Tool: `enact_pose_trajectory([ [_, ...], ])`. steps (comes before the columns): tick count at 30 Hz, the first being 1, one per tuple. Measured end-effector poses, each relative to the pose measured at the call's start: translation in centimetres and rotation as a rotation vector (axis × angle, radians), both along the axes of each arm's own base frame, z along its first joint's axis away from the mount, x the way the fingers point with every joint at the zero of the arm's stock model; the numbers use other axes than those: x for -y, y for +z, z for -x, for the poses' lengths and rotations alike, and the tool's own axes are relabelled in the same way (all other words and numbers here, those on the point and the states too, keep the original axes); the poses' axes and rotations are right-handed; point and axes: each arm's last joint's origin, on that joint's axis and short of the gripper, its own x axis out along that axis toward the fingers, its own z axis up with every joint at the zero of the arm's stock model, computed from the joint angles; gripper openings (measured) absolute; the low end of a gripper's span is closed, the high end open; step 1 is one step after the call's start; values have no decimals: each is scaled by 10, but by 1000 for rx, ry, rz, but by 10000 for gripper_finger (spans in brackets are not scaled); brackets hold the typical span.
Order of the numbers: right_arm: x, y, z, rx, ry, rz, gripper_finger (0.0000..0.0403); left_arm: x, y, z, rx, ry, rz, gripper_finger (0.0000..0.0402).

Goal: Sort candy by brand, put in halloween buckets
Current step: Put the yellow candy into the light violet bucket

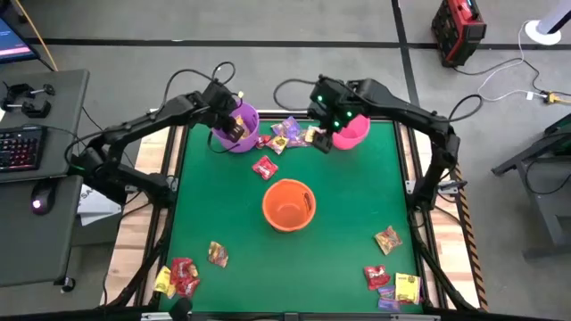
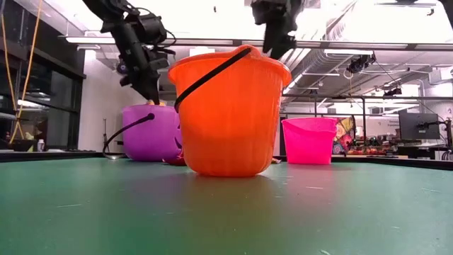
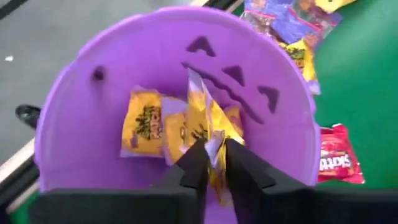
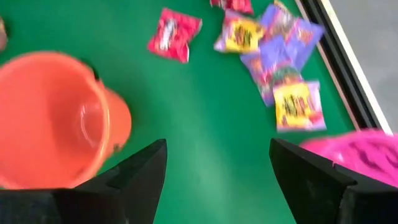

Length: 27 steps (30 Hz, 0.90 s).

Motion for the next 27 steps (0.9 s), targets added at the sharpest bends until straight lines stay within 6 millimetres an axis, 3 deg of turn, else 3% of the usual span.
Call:
enact_pose_trajectory([
  [6,-31,15,26,-95,-56,22,277,-3,5,4,-10,-9,-62,137],
  [10,-56,8,47,-110,-111,-34,277,0,8,9,39,12,4,179],
  [15,-107,-32,79,-147,-217,-205,277,11,16,11,152,-16,117,197],
  [19,-156,-74,98,-184,-283,-405,277,19,30,10,238,-27,76,197],
  [27,-262,-142,130,-589,-208,-791,277,24,51,10,380,-28,-13,198],
])
